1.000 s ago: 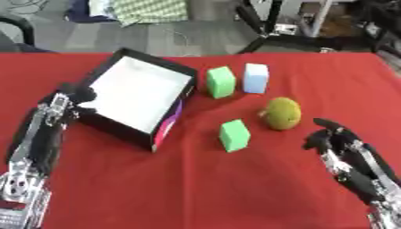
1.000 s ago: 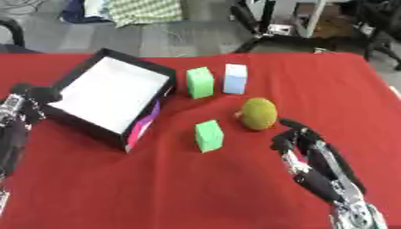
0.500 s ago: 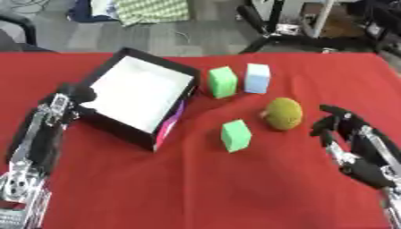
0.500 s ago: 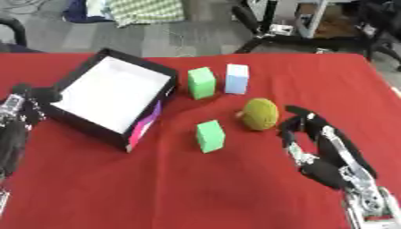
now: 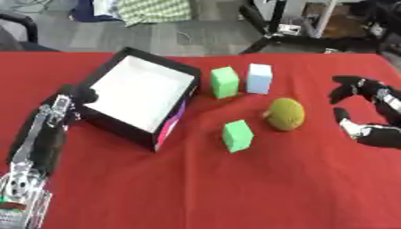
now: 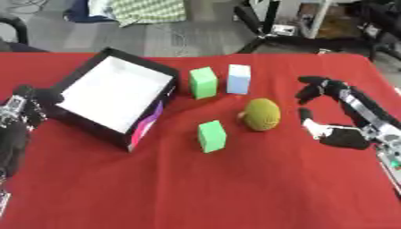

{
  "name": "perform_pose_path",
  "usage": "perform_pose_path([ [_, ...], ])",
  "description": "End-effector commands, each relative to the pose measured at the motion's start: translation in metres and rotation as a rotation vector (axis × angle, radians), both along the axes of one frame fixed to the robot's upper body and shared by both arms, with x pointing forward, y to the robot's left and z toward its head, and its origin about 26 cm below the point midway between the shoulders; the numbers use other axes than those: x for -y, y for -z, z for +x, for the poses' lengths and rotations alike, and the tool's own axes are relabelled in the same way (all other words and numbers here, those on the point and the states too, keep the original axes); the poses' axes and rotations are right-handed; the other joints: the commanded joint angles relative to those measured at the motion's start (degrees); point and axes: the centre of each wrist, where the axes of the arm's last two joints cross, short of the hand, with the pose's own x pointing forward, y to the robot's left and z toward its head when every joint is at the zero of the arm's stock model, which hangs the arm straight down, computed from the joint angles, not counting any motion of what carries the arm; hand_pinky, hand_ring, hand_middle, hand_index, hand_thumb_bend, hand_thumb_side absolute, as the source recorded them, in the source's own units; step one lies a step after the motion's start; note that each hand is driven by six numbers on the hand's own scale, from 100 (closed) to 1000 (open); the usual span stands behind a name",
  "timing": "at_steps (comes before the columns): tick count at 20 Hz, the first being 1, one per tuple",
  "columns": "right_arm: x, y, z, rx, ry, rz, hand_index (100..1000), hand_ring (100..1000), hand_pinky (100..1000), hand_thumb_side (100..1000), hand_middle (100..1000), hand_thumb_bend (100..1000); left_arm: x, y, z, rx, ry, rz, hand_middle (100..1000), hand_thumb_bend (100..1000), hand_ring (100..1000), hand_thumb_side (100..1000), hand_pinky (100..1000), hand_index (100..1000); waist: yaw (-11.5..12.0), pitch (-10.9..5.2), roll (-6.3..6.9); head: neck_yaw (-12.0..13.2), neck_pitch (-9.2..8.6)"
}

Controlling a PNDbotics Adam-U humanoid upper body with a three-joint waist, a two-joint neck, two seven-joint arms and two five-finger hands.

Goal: Pick up objects on the table and place them in the box.

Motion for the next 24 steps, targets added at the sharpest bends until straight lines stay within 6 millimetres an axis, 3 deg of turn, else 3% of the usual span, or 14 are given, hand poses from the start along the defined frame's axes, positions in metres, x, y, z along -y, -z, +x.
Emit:
perform_pose_path([
  [1,0.021,-0.007,0.014,-0.020,0.016,-0.098,909,679,984,218,690,100,0.000,-0.007,0.000,0.025,0.010,0.015,642,100,798,875,735,708,0.11,-0.25,0.02,-0.26,-0.09],
  [5,0.031,-0.004,0.034,-0.054,0.016,-0.153,913,697,987,212,721,100,0.000,-0.006,0.000,0.022,0.015,0.017,643,100,798,876,735,708,0.22,-0.21,0.12,-0.47,-0.09],
  [10,0.043,0.001,0.052,-0.111,0.032,-0.194,919,708,990,311,739,100,0.001,-0.006,0.000,0.022,0.021,0.018,643,100,799,877,736,709,0.30,-0.20,0.15,-0.56,-0.09],
  [17,0.054,0.012,0.065,-0.172,0.076,-0.222,919,710,991,418,741,100,0.001,-0.006,0.000,0.019,0.026,0.019,643,100,799,878,736,709,0.38,-0.14,0.16,-0.58,-0.09],
  [24,0.050,0.016,0.071,-0.201,0.039,-0.265,920,716,991,514,746,100,0.001,-0.006,0.000,0.019,0.028,0.018,644,100,799,878,737,709,0.31,-0.24,0.20,-0.69,-0.09],
])
